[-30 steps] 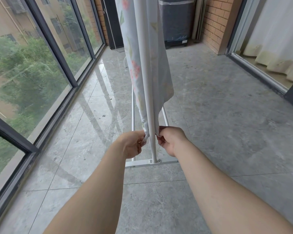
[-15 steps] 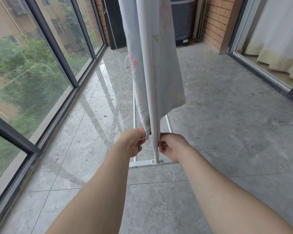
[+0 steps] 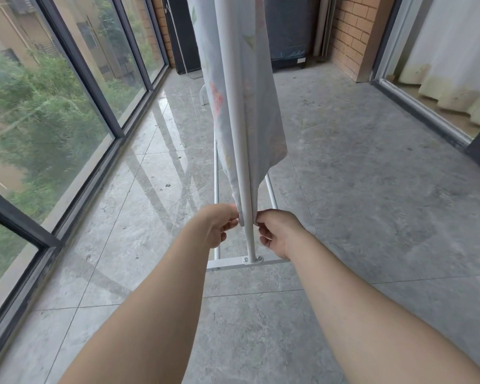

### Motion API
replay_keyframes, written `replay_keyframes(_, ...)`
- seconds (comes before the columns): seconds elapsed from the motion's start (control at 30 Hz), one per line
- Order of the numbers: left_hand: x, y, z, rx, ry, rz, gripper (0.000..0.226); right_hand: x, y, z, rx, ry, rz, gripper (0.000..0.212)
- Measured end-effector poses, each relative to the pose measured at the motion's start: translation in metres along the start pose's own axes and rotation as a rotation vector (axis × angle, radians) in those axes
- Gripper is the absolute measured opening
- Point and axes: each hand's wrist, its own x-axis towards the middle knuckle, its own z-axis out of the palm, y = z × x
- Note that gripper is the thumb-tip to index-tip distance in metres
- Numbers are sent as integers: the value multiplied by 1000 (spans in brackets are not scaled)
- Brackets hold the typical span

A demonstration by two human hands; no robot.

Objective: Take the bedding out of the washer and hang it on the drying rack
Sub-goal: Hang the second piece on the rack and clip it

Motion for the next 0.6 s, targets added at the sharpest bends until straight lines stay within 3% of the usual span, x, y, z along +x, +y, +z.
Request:
replay_keyframes(0.1,0,1,-4,-59,21,-9,21,-2,-2,-5,-89,7,-2,16)
replay_keyframes(0.2,-1,-4,-8,-269,68,-40,11,-5,-8,-11,-106,31,-55,20)
replay_keyframes(0.3,-1,-26,2,-507,281,-125,21,-7,-21,-24,-49,52,-124,21)
replay_keyframes(0.4,-7,-69,38,-513,507,-331,27,-7,-36,-42,60,61,-199,16)
replay_keyframes(0.5,-17,-94,98,-326,385,-537,16,-4,-50,-65,157,88,-282,17)
replay_keyframes(0.6,-14,-76,152,-247,223,-559,25,-4,-62,-96,204,52,-343,21)
